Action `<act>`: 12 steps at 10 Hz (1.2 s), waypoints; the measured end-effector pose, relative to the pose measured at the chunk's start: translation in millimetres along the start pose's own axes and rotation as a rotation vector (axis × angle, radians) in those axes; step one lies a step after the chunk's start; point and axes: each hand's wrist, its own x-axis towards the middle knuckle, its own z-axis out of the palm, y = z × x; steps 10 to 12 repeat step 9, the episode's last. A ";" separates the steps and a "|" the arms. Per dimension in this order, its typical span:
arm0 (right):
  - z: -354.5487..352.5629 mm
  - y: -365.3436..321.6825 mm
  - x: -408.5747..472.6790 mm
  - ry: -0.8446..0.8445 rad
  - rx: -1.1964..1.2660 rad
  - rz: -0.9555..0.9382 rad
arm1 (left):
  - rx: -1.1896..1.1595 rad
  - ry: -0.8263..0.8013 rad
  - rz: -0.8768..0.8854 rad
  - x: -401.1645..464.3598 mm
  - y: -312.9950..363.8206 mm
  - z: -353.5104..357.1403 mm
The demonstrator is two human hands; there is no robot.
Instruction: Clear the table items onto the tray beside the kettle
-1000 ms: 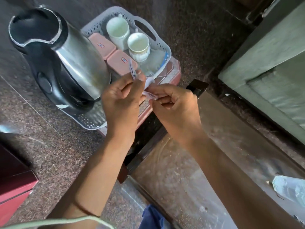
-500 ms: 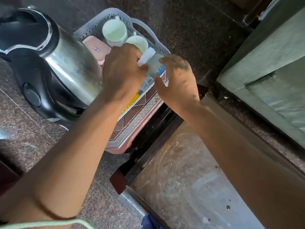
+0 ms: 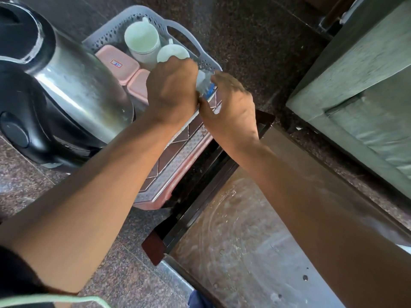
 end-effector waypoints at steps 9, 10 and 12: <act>-113.0 -15.2 -70.0 -0.083 -0.027 -0.059 | -0.149 0.152 0.088 -62.2 38.0 -84.1; -113.0 -15.2 -70.0 -0.083 -0.027 -0.059 | -0.149 0.152 0.088 -62.2 38.0 -84.1; -113.0 -15.2 -70.0 -0.083 -0.027 -0.059 | -0.149 0.152 0.088 -62.2 38.0 -84.1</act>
